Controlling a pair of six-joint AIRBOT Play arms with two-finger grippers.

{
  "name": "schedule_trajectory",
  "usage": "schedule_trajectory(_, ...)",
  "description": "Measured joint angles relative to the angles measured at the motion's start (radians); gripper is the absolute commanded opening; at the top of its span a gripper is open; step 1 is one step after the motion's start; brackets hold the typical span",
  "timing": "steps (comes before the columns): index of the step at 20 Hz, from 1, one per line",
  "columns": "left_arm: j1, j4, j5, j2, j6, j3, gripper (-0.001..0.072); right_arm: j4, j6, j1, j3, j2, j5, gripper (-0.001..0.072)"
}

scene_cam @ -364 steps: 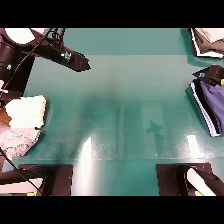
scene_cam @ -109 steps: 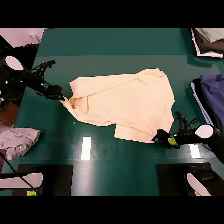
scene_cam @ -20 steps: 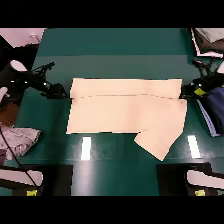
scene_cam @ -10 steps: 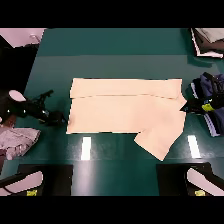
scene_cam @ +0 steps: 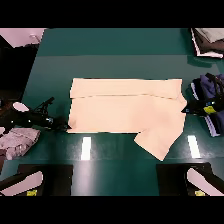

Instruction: Fold the shirts.

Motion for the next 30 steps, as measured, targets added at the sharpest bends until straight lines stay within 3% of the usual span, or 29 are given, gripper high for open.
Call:
schedule_trajectory(8, 0.0, -0.015, -0.011, 0.002, 0.007, 0.095, 0.0024, -0.133, 0.076, -0.047, -0.165, 0.005, 0.06, 0.034)
schedule_trajectory(15, 0.0, -0.024, -0.033, 0.002, 0.008, 0.124, 0.0025, -0.002, 0.072, -0.058, -0.396, 0.005, -0.053, 0.0335)
schedule_trajectory(18, 0.0, -0.026, -0.038, 0.002, 0.008, 0.126, 0.0024, 0.03, 0.071, -0.011, -0.426, 0.006, -0.094, 0.0302)
schedule_trajectory(20, 0.0, -0.026, -0.041, 0.002, 0.008, 0.127, 0.0024, 0.035, 0.071, 0.023, -0.436, 0.007, -0.128, 0.0045)
schedule_trajectory(25, 0.0, -0.002, -0.077, 0.01, 0.011, 0.127, 0.0023, 0.005, 0.071, 0.069, -0.428, 0.006, -0.136, 0.0023)
schedule_trajectory(30, -0.001, 0.113, -0.18, 0.16, 0.005, 0.127, 0.0023, -0.121, 0.071, 0.077, -0.329, 0.1, 0.036, 0.0021)
